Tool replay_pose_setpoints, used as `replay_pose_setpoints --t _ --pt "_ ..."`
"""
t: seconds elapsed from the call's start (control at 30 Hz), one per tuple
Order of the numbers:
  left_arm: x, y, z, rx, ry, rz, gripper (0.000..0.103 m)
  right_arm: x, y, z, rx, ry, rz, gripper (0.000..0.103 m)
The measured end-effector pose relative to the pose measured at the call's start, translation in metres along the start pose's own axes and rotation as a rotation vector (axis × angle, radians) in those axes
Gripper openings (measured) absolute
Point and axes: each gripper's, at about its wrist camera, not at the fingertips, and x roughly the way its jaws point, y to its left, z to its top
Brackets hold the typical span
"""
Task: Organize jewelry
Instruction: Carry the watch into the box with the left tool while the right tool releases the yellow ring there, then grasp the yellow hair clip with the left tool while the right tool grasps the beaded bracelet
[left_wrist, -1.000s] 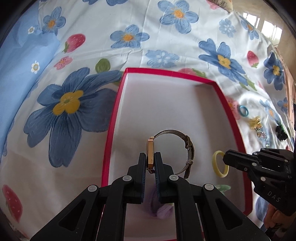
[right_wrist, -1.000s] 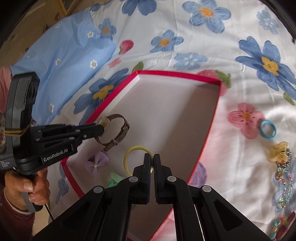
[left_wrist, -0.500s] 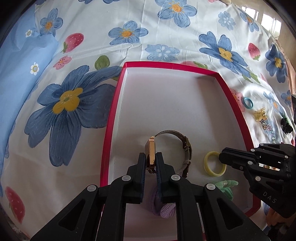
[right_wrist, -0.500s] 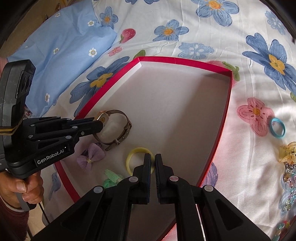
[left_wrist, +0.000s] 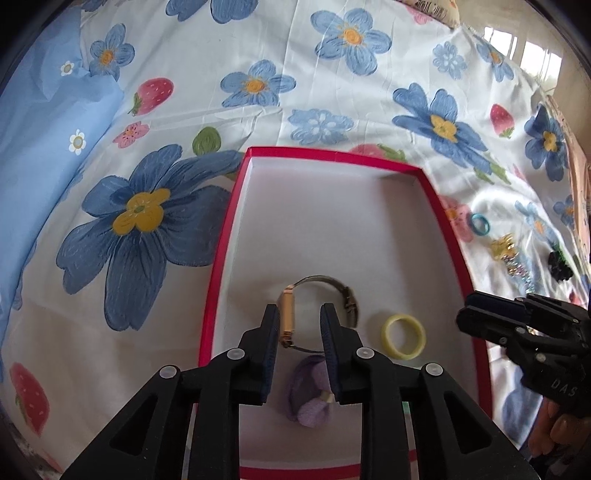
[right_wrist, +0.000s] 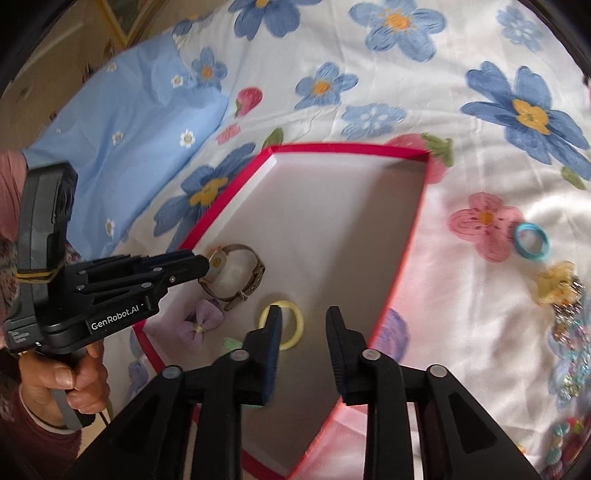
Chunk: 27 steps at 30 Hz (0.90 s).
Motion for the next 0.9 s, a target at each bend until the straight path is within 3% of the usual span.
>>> replay_pose_setpoints --t 0.13,0.57,0.9 --pt "-0.007 -0.006 0.0 -0.005 -0.011 -0.024 0.032 -0.02 -0.018 -0.005 0.05 -0.037 -0.017 0.031" --pt "-0.01 -0.05 0.006 0.054 -0.017 -0.107 0.035 -0.08 -0.096 -0.027 0.202 -0.108 -0.144 0.034" --pt "0.0 -0.091 0.019 0.116 -0.011 -0.152 0.037 -0.101 -0.133 -0.04 0.255 -0.126 -0.214 0.034"
